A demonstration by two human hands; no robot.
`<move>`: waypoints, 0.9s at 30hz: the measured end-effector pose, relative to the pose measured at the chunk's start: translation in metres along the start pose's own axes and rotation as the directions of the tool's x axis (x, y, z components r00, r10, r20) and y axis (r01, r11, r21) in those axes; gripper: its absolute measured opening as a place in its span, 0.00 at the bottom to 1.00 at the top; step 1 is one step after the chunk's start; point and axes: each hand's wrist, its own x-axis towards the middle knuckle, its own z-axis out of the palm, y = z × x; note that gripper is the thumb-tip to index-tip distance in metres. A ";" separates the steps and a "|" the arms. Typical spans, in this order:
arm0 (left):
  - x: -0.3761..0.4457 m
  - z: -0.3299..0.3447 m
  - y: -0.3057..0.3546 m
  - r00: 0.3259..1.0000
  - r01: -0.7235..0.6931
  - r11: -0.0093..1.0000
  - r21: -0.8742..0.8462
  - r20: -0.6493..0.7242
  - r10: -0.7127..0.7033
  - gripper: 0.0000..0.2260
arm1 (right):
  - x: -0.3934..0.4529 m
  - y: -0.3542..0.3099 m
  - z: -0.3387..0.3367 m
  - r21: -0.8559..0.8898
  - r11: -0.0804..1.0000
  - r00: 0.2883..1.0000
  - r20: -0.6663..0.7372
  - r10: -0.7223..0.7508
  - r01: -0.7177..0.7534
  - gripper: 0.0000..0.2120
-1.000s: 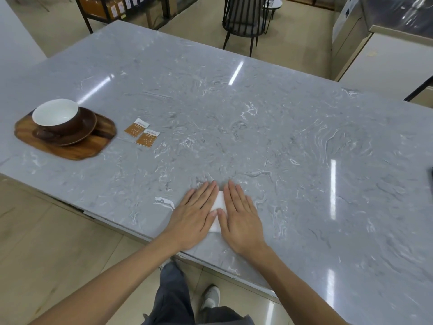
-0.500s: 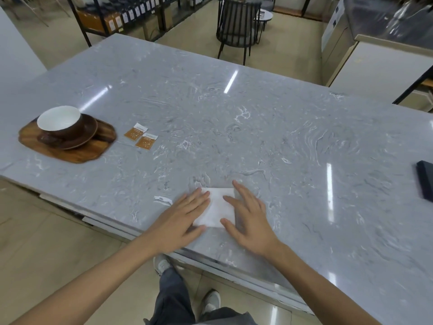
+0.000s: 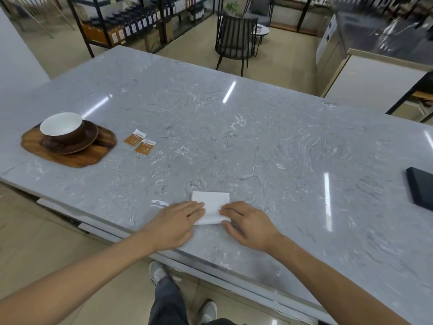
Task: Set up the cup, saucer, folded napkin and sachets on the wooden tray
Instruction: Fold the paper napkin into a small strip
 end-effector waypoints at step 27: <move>0.058 0.005 -0.006 0.787 0.521 0.751 -0.406 -0.112 -0.607 0.16 | 0.048 0.008 0.019 0.610 0.448 0.622 0.095 0.777 -0.654 0.11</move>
